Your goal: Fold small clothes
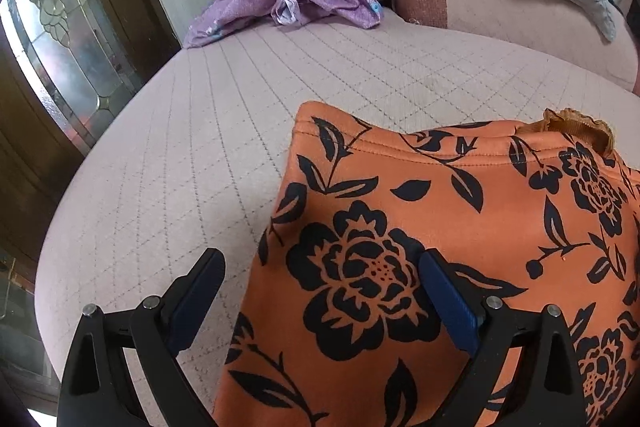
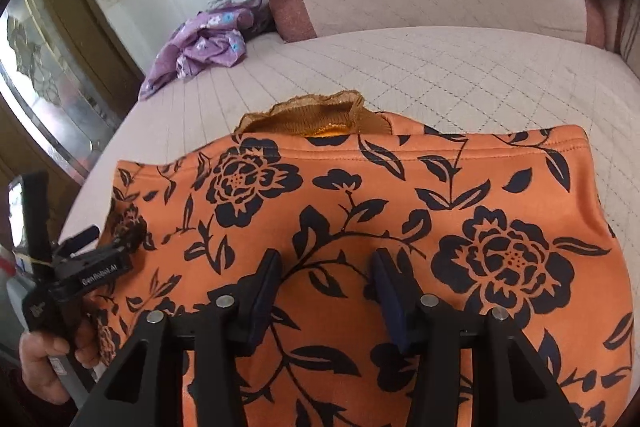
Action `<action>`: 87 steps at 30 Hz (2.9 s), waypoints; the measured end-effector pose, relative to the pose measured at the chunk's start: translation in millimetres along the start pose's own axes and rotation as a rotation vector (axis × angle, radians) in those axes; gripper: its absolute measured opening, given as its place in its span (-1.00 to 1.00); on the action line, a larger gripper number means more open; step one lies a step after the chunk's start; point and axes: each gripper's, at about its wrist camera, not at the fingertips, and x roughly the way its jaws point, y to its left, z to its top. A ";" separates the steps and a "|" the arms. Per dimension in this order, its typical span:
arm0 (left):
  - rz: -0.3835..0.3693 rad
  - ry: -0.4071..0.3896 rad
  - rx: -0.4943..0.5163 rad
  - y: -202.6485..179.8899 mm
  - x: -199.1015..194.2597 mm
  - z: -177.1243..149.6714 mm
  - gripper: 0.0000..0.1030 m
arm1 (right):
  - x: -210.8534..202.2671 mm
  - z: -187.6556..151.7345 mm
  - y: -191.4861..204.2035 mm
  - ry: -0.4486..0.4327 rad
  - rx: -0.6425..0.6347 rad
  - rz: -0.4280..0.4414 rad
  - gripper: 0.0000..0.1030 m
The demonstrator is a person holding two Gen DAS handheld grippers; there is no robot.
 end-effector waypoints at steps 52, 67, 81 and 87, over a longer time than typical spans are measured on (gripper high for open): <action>-0.151 -0.317 0.035 -0.1 -282.8 -66.4 0.99 | -270.9 -110.7 17.1 -0.531 0.082 0.060 0.35; -0.085 -0.102 0.092 -4.5 -119.2 -73.4 0.99 | -142.9 -134.6 -127.6 -0.210 0.635 0.141 0.35; -0.123 -0.040 0.091 3.8 -61.3 -66.4 0.99 | -96.9 -113.6 -140.2 -0.271 0.674 0.016 -0.15; -0.093 -0.029 0.037 29.0 -57.8 -46.0 0.99 | -97.4 -94.8 -117.6 -0.239 0.559 -0.077 -0.57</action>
